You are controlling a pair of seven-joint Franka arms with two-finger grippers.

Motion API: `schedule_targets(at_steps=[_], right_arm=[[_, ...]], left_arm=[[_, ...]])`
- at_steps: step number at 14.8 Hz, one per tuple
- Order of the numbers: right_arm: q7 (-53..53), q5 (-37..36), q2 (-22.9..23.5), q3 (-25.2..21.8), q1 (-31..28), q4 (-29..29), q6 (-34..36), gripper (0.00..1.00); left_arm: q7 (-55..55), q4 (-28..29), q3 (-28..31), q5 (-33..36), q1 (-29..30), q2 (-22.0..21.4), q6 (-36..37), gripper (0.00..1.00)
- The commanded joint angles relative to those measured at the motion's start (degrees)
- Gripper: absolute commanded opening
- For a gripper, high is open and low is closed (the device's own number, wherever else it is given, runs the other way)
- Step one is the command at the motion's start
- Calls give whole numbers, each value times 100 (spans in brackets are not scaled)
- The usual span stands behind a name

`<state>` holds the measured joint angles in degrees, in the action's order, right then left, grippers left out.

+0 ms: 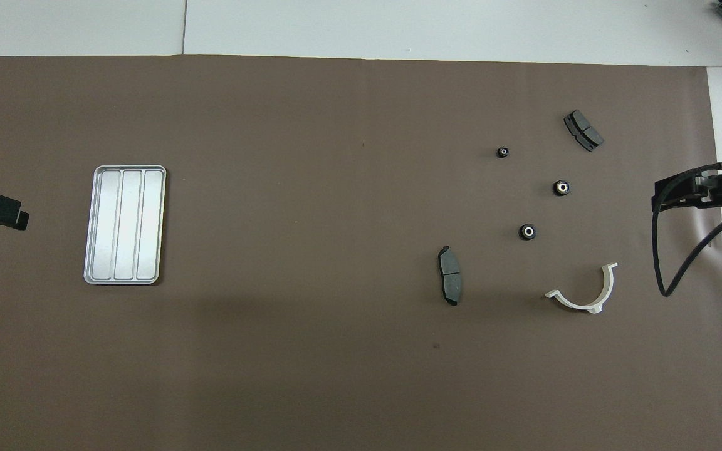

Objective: Place bearing gear from tray to pile

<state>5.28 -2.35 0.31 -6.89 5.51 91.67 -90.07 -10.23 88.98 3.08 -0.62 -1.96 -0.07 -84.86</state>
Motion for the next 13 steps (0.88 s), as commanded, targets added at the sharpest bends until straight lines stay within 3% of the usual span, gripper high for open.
schedule_targets(at_steps=[1,3,13], right_arm=[[-186,182,-40,90,-181,-9,208,100],[-177,173,-40,249,-279,-9,226,100],[-221,182,-391,118,-130,210,262,100]], left_arm=[[-58,146,-9,27,37,-143,13,100],[-58,146,-9,27,37,-143,13,100],[-58,146,-9,27,37,-143,13,100]])
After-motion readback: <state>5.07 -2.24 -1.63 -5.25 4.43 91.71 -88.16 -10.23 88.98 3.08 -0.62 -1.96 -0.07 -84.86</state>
